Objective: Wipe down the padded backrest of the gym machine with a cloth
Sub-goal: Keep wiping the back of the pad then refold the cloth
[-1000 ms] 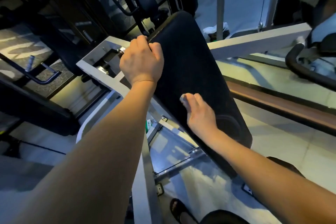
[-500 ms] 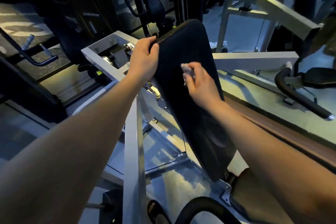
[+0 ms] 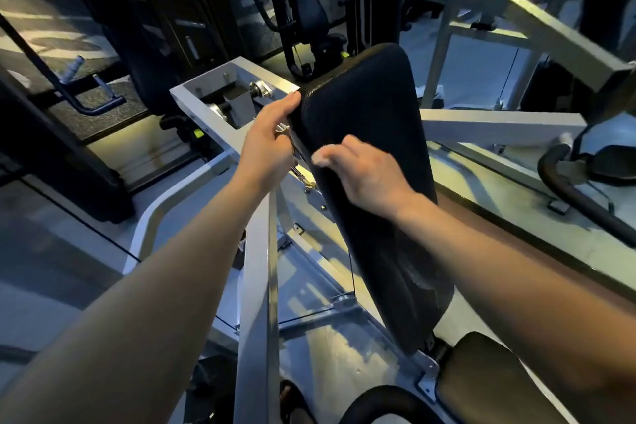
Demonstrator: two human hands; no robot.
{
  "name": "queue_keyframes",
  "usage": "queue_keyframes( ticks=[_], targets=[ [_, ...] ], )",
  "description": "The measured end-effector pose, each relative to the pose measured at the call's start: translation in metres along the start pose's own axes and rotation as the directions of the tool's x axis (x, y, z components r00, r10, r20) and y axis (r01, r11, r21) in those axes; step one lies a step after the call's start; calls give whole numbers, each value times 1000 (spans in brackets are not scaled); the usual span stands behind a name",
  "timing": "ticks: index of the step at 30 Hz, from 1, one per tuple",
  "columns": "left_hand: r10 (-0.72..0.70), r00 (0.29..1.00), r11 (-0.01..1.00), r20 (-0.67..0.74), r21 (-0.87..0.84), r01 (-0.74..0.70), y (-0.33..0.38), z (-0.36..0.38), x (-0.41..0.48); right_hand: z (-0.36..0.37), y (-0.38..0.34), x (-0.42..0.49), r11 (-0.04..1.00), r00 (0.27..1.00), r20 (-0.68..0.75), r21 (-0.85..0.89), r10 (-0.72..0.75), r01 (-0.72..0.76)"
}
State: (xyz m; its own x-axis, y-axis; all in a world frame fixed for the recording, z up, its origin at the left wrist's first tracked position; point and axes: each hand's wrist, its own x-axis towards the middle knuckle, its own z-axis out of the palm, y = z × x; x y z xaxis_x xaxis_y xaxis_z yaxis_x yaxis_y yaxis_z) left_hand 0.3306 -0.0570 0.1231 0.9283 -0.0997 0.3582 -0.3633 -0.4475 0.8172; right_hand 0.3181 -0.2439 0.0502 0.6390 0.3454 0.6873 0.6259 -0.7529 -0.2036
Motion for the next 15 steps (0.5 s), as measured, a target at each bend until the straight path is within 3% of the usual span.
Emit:
queue_keyframes(
  ticks=[4,7,11,15],
  targets=[
    [-50,999,996,21,-75,51,0,-2,3,-12,19,50,975,950,-219,50,224,-218],
    [-74,997,995,18,-59,75,1,-2,2,0,0,58,974,953,-203,39,225,-221],
    [-114,991,989,65,-90,120,-13,-6,8,20,-13,-6,999,999,-38,-29,31,-32],
    [-93,991,994,94,-43,97,-11,-3,-1,28,7,-69,985,974,207,-121,-92,119]
  ],
)
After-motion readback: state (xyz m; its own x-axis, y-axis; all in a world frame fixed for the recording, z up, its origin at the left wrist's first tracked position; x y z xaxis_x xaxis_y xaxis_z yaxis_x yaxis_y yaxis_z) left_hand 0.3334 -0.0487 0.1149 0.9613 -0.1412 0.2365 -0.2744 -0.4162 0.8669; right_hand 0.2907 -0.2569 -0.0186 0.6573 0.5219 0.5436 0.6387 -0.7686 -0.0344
